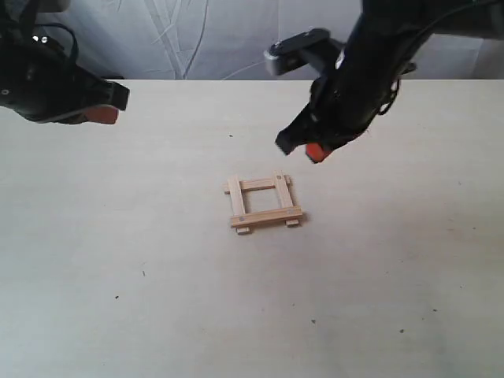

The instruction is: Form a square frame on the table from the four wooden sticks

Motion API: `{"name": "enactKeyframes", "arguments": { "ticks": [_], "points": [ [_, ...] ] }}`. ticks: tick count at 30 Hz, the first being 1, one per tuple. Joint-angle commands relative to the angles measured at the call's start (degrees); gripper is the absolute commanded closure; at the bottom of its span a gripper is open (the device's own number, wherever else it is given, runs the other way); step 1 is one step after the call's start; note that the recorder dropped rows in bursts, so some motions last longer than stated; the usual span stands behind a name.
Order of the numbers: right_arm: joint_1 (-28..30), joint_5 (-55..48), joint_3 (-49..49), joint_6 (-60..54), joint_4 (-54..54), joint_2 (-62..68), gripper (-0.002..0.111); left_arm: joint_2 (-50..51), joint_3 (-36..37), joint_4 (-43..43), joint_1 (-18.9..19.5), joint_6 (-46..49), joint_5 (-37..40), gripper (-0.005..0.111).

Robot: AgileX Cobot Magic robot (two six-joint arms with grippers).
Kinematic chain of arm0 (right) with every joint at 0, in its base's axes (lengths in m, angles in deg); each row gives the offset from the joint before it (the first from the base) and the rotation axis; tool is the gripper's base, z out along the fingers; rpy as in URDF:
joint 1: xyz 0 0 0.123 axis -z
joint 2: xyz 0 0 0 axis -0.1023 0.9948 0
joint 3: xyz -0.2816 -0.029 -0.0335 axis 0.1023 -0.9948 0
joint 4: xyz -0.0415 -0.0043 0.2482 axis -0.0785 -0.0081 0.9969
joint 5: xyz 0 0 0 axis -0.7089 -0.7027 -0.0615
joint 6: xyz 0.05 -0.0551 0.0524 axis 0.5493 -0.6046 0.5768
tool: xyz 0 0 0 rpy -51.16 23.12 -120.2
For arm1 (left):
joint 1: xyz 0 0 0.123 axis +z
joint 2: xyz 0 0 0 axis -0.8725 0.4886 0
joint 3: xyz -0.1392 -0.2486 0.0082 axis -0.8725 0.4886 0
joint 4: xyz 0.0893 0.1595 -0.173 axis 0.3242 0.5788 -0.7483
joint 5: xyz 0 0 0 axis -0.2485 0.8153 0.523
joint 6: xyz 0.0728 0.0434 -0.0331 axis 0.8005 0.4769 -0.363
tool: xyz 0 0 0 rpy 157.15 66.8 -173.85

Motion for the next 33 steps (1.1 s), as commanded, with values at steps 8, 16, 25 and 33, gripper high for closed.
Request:
{"name": "enactKeyframes", "arguments": {
  "ticks": [8, 16, 25, 33],
  "points": [
    [8.16, 15.59, -22.62, 5.71, 0.08, -34.3, 0.106, -11.23, 6.63, 2.6, -5.31, -0.53, -12.89, 0.107],
    [8.16, 30.72, -37.95, 5.45, -0.61, -57.92, 0.106, -32.32, 20.09, 2.49, -5.31, -0.53, -27.74, 0.107],
    [8.16, 33.01, -45.17, 5.31, 0.34, -68.5, 0.106, -39.62, 24.7, 2.42, -5.31, -0.42, -30.48, 0.107],
    [7.69, 33.01, -45.17, 5.31, 3.09, -68.5, 0.106, -39.62, 24.7, 2.42, -5.31, -0.42, -30.61, 0.107]
  ]
}}
